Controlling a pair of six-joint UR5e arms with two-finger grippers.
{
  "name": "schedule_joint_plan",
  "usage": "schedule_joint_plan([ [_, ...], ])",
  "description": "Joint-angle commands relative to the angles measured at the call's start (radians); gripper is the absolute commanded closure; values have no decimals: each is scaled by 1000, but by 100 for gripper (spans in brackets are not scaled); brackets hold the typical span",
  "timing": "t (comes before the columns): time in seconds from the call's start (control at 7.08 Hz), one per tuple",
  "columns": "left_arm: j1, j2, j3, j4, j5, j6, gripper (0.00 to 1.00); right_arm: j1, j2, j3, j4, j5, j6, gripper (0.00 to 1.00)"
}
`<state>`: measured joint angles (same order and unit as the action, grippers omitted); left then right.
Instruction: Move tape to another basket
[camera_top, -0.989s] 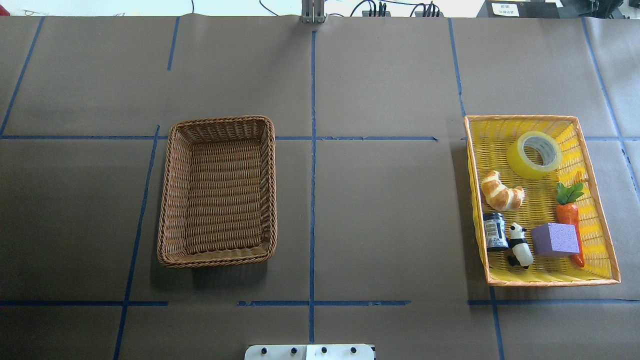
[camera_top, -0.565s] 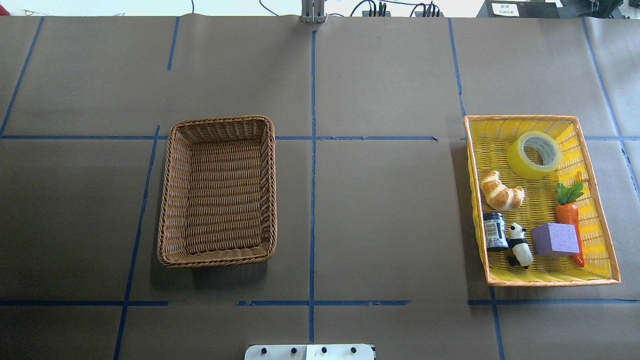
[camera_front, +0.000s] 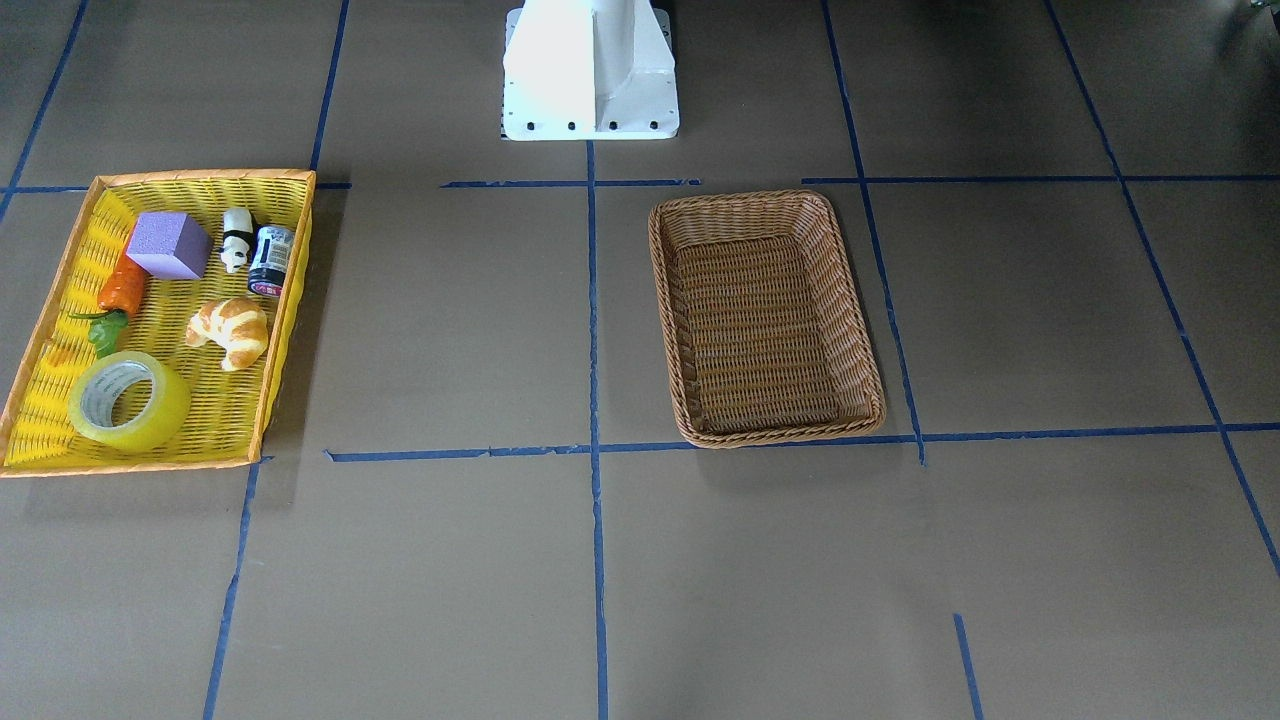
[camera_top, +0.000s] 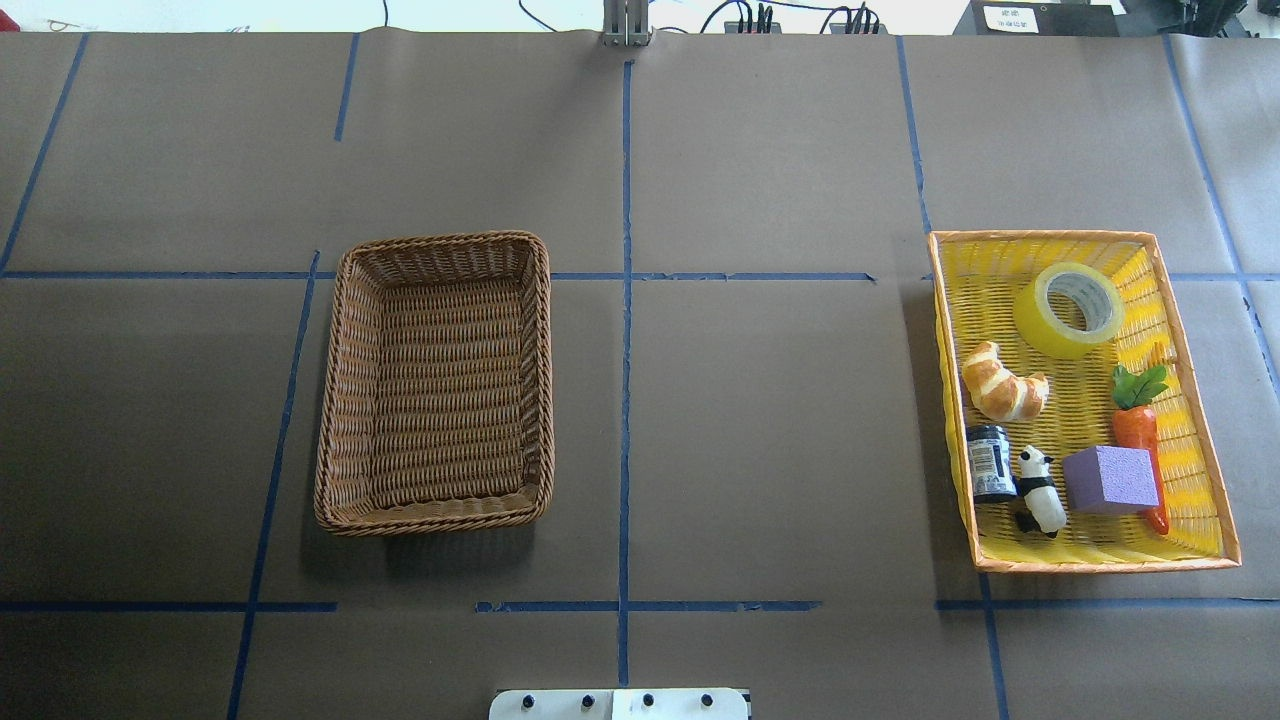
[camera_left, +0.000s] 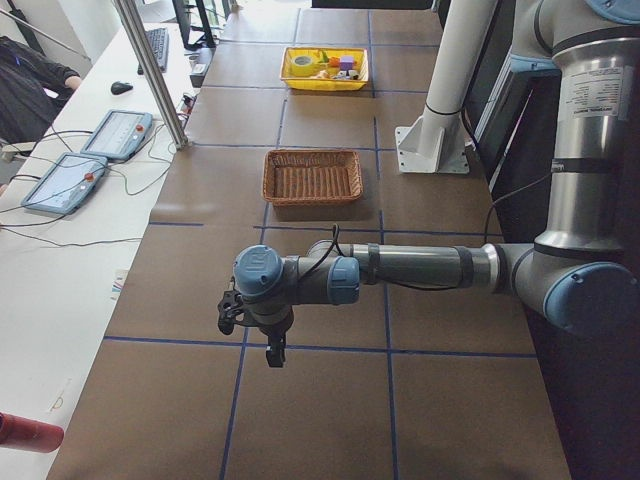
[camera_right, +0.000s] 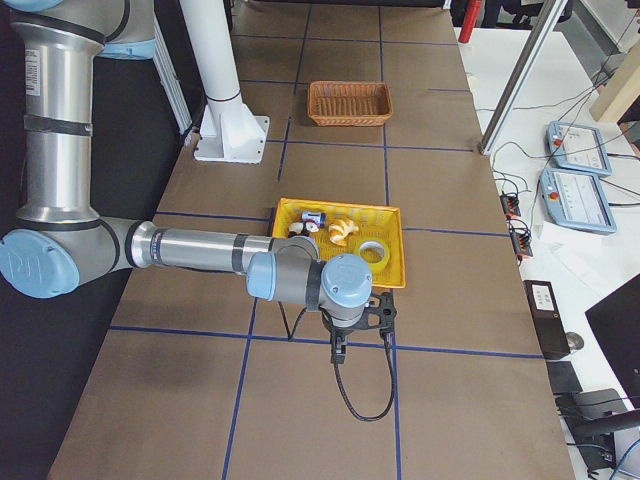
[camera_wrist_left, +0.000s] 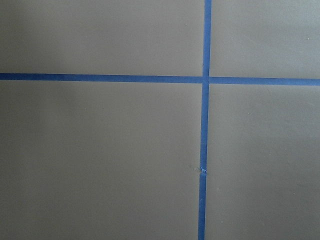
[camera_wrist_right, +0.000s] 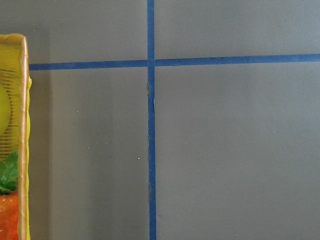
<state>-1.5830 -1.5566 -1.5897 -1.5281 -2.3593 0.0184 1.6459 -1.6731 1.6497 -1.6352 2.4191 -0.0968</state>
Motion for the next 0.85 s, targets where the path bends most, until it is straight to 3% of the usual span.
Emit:
schedule_joint_plan([
  [0.0, 0, -2, 5, -3, 0, 0, 0, 0, 1, -1, 0, 0, 0, 0],
  [0.71, 0, 0, 4, -12, 0, 0, 0, 0, 9, -2, 0, 0, 2, 0],
])
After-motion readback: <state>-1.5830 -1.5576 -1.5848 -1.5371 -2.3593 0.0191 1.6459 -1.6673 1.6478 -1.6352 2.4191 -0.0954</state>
